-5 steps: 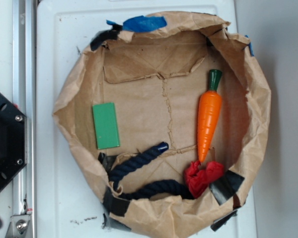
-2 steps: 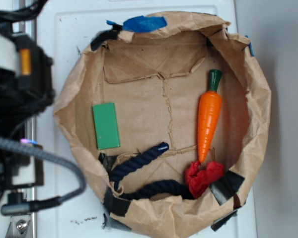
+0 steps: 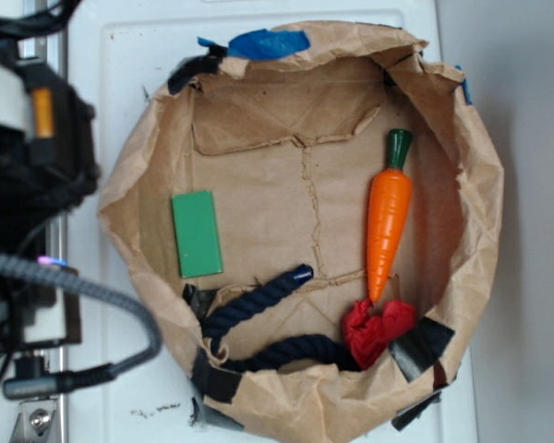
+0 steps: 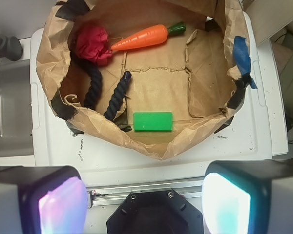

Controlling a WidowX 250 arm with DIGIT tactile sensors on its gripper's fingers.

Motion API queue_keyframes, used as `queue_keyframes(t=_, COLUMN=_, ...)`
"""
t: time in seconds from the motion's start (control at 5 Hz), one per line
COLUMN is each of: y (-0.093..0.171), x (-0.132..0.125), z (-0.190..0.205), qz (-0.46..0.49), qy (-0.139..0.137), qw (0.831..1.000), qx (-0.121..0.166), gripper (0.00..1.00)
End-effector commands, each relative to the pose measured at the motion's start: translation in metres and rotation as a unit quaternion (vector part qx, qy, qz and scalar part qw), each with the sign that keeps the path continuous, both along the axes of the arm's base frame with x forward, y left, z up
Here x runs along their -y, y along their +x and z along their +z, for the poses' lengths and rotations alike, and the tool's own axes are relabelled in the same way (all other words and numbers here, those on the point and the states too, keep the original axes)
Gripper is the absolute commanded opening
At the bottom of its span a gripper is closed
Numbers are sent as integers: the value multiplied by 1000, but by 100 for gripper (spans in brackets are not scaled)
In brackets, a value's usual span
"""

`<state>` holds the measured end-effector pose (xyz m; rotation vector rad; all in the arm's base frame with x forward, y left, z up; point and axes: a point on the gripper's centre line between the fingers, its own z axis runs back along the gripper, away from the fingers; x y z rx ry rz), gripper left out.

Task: Grab the blue rope.

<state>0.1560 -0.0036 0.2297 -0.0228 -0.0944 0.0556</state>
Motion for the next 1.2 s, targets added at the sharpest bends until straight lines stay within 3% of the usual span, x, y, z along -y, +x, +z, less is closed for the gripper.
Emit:
queue_keyframes(t=0.0, y=34, x=-8, z=3, qz=20, qy=-6, qw=1000, qx=11, gripper=100)
queue_keyframes(t=0.4, y=95, x=-22, z=-26, qz=94, qy=-4, qw=995, qx=23, gripper=100)
queue_keyframes(t=0.6, y=102, x=-15, z=-55, qz=127, qy=-27, qw=991, qx=25, gripper=100)
queue_keyframes(t=0.8, y=105, x=-4, z=-78, qz=142, qy=-56, qw=988, qx=10, gripper=100)
queue_keyframes(t=1.0, y=105, x=4, z=-85, qz=105, qy=-44, qw=994, qx=4, gripper=100)
